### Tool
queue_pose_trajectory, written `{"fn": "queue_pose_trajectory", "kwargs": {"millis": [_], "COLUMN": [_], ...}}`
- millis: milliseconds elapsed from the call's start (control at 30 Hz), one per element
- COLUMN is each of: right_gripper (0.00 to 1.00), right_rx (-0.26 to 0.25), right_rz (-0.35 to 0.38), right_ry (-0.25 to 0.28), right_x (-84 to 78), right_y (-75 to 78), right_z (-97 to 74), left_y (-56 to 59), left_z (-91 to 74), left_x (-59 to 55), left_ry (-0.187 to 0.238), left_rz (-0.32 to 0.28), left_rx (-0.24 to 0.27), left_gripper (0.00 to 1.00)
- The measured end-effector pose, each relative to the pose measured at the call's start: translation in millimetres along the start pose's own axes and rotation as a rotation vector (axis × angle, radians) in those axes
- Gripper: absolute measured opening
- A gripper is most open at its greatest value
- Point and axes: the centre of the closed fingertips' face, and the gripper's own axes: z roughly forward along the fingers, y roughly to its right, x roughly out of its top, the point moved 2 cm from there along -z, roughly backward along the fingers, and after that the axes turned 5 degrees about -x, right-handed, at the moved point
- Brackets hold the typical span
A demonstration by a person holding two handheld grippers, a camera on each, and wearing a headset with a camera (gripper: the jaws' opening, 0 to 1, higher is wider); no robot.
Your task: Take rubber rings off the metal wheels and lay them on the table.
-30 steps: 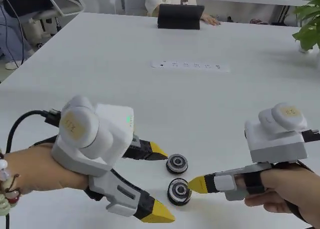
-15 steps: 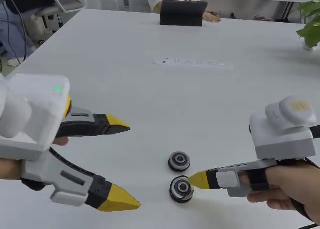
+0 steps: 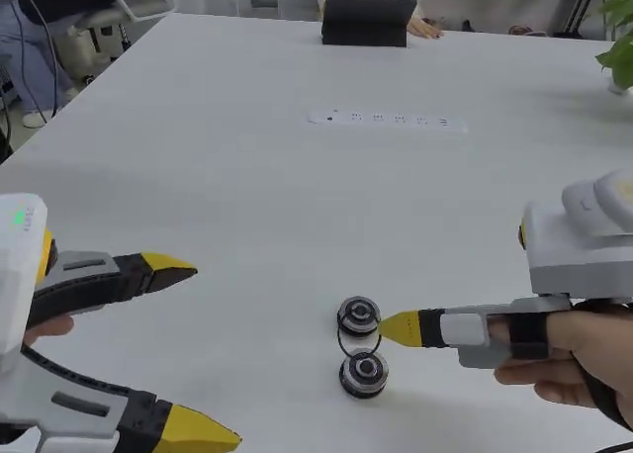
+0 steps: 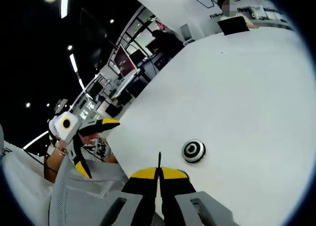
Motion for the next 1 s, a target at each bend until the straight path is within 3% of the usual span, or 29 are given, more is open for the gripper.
{"fn": "queue_pose_trajectory", "kwargs": {"millis": [367,700,1000], "right_gripper": [0.0,0.0,0.0], "right_rx": [0.03,0.038,0.066], "right_rz": [-0.004,0.003,0.008], "right_ry": [0.025,0.03,0.03], "right_x": [5.3,8.2,10.2], "right_y": [-11.1,-14.1,-18.2], "right_z": [-2.2,1.7,3.5], "left_y": [-2.2,0.1,-0.1], "left_z": [-12.6,-14.5,-13.6], "left_x": [-13.3,-14.6,-15.6], "left_ry": [0.029,0.057,0.052], "left_rz": [-0.059,-0.085,-0.086], "left_rx": [0.078,0.098,0.106], "left_gripper": [0.94,0.95,0.95]}}
